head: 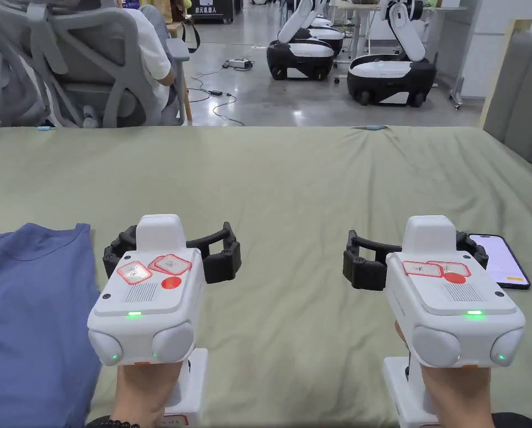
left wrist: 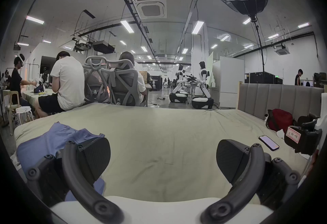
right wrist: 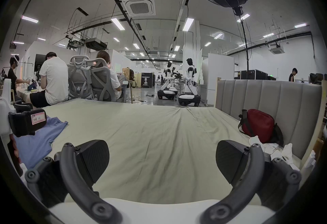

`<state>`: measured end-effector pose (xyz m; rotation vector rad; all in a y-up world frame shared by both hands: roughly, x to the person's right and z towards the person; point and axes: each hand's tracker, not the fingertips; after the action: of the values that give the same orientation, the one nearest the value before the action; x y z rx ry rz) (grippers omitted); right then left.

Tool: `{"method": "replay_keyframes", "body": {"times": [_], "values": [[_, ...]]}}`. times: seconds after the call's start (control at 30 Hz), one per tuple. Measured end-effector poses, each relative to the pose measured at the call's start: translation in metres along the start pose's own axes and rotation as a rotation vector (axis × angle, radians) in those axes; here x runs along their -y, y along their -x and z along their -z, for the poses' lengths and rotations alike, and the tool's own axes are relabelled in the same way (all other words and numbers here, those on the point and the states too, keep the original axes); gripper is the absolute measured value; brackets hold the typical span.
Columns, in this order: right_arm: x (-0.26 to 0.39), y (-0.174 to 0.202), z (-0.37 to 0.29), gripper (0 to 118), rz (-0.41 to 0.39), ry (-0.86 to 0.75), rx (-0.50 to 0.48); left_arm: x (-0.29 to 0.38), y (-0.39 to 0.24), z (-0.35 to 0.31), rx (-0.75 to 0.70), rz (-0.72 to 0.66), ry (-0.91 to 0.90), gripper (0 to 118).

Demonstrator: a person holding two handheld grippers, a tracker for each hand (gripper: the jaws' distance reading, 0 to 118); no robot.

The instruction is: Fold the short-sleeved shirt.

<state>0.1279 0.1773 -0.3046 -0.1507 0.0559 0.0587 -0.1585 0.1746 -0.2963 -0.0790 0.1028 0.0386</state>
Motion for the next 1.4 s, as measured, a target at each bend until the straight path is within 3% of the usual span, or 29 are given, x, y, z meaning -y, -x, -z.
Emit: {"method": "replay_keyframes", "body": {"times": [0.77, 1.23, 1.4], "values": [[0.001, 0.0, -0.001, 118, -0.023, -0.021, -0.004, -0.001, -0.002, -0.009, 0.027, 0.025, -0.1, 118], [0.001, -0.004, 0.0, 118, 0.008, -0.033, 0.017, 0.003, -0.008, -0.006, 0.034, 0.082, -0.142, 118], [0.002, -0.004, 0.0, 118, -0.008, -0.032, 0.016, 0.0, -0.011, -0.005, 0.022, 0.102, -0.081, 118]]}}
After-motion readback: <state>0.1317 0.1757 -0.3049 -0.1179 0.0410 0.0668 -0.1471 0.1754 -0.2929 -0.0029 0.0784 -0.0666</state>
